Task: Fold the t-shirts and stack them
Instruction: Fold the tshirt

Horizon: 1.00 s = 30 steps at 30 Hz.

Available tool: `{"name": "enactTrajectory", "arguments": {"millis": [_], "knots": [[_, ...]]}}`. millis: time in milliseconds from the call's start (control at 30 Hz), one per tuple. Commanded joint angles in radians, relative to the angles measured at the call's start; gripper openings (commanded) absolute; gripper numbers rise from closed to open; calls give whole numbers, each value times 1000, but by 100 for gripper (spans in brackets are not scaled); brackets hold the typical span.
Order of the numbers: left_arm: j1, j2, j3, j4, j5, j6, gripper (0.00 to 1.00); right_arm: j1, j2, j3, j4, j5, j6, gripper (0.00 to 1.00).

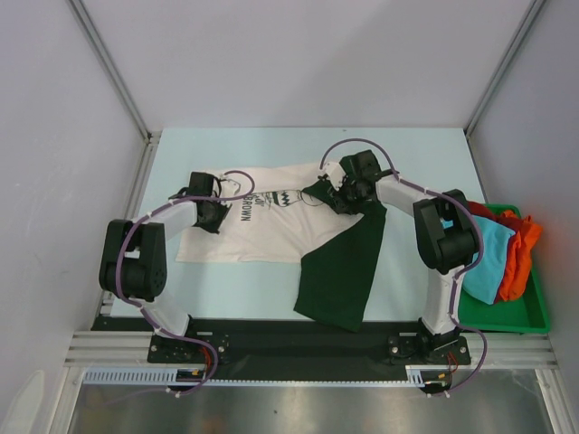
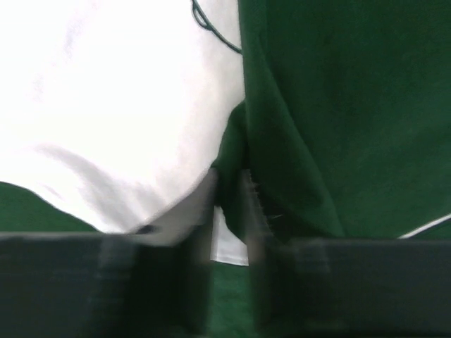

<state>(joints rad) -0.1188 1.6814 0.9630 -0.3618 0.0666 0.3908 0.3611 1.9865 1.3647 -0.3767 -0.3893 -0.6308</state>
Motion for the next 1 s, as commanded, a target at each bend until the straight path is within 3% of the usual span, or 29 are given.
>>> {"name": "enactTrajectory", "arguments": {"millis": [0, 100, 467, 733, 833, 867, 900, 967], "knots": [[-8, 3, 6, 14, 7, -21, 3, 6, 3, 43, 12, 21, 20, 16], [-18, 14, 16, 14, 1, -20, 3, 7, -8, 40, 24, 38, 34, 0], [-32, 34, 29, 26, -5, -17, 3, 56, -170, 40, -89, 9, 33, 0], [-32, 54, 45, 43, 1, -20, 3, 173, -233, 2, -113, 7, 62, 0], [-31, 72, 68, 20, -1, -27, 2, 193, -229, -4, -105, 16, 62, 12], [-32, 81, 71, 17, -1, -32, 1, 196, -227, -4, -100, 24, 71, 18], [-32, 80, 71, 18, -1, -35, 1, 194, -226, -3, -91, 35, 80, 32], [-32, 71, 69, 20, 4, -41, 1, 184, -227, 0, -65, 66, 98, 39]]}}
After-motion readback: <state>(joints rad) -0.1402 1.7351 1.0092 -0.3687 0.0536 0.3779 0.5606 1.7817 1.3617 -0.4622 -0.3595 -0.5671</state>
